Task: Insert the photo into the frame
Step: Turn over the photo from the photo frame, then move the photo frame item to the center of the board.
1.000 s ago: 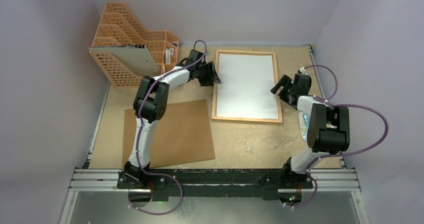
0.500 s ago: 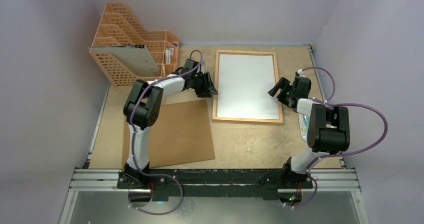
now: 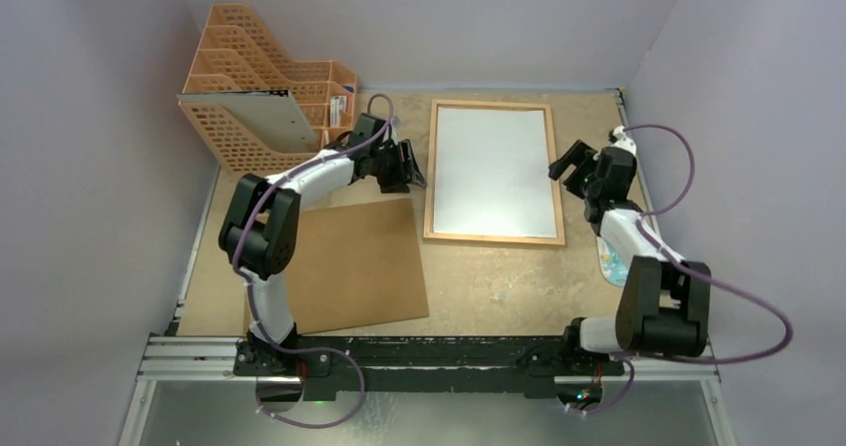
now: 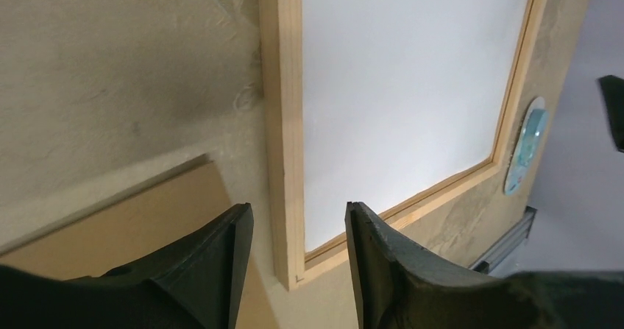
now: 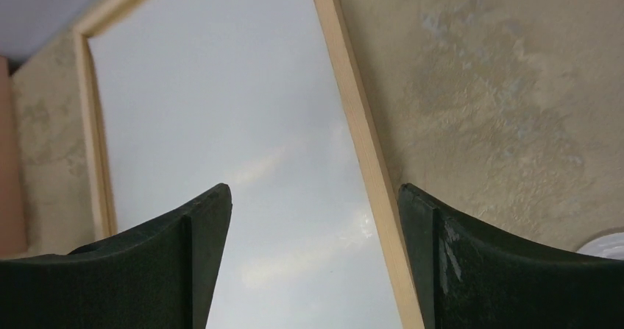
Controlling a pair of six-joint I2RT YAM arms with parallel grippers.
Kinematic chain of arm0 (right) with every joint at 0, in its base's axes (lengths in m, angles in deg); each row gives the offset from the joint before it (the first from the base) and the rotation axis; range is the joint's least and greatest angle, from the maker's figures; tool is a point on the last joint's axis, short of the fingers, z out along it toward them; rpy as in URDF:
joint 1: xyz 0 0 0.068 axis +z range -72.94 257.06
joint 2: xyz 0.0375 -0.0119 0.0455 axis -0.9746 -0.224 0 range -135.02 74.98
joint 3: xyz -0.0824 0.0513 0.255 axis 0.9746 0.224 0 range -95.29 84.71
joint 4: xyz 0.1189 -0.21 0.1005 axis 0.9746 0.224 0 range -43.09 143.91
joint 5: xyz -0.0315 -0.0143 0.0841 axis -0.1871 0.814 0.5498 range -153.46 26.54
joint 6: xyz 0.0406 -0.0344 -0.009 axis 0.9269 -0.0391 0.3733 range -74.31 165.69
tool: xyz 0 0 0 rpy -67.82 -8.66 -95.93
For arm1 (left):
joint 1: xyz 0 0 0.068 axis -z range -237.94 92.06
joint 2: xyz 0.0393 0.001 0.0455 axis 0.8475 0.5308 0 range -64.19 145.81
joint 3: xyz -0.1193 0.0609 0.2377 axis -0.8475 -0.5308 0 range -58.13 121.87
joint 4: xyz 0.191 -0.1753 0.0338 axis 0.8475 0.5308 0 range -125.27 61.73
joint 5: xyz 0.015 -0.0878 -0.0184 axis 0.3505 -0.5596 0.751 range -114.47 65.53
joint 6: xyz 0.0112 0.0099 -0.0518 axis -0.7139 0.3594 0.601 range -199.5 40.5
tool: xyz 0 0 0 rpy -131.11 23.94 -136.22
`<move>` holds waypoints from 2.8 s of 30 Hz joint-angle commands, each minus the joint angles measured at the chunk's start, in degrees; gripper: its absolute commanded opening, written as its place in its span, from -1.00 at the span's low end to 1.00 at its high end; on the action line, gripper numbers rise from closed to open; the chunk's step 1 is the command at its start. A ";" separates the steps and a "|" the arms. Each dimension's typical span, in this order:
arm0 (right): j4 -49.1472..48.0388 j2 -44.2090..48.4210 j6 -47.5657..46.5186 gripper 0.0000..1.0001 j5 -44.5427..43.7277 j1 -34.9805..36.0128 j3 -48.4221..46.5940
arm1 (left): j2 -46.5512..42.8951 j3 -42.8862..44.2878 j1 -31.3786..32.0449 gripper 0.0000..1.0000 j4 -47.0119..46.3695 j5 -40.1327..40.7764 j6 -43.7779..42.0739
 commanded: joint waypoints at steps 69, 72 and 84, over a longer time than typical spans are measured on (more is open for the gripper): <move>5.19 -6.42 35.79 0.76 -5.40 56.74 -0.07 | -12.65 -33.64 -55.35 0.58 2.87 1.84 -9.68; 1.68 -8.35 34.05 0.72 -2.71 56.65 1.19 | -12.53 -33.85 -55.40 0.57 4.11 1.64 -10.18; -7.38 -14.47 27.41 0.58 7.61 56.98 -2.02 | -12.18 -34.69 -55.36 0.60 7.60 2.84 -10.86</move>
